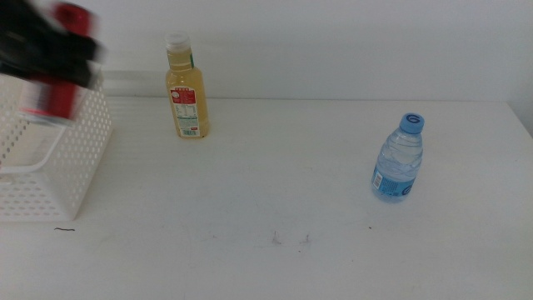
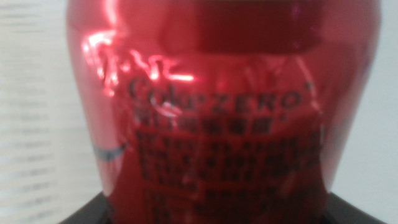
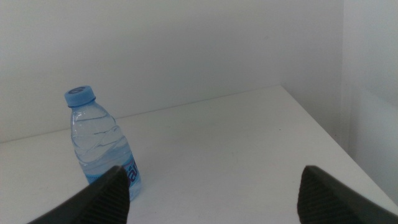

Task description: Use arms to grab the bottles and put them into the dustbin to the left of the table.

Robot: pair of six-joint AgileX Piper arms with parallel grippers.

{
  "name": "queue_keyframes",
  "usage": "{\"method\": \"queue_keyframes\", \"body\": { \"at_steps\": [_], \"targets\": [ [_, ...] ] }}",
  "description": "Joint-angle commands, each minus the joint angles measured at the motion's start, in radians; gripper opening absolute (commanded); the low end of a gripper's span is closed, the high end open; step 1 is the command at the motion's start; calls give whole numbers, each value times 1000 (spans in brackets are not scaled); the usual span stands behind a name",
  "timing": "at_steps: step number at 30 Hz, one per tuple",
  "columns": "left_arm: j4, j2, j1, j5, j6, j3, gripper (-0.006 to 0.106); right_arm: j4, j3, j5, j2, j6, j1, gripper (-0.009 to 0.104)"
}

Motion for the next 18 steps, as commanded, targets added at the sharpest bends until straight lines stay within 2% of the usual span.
{"method": "queue_keyframes", "body": {
  "at_steps": [1, 8, 12, 18],
  "targets": [
    [43, 33, 87, 69, 33, -107, -2, -9, 3, -10, -5, -6, -5, 90],
    [69, 199, 221, 36, 66, -158, -2, -9, 3, -10, -5, -6, -5, 90],
    [165, 268, 223, 13, 30, -158, -1, -9, 3, -10, -5, -6, -5, 90],
    [194, 349, 223, -39, 17, -158, 9, -9, 3, -10, -5, -6, -5, 90]
  ]
}}
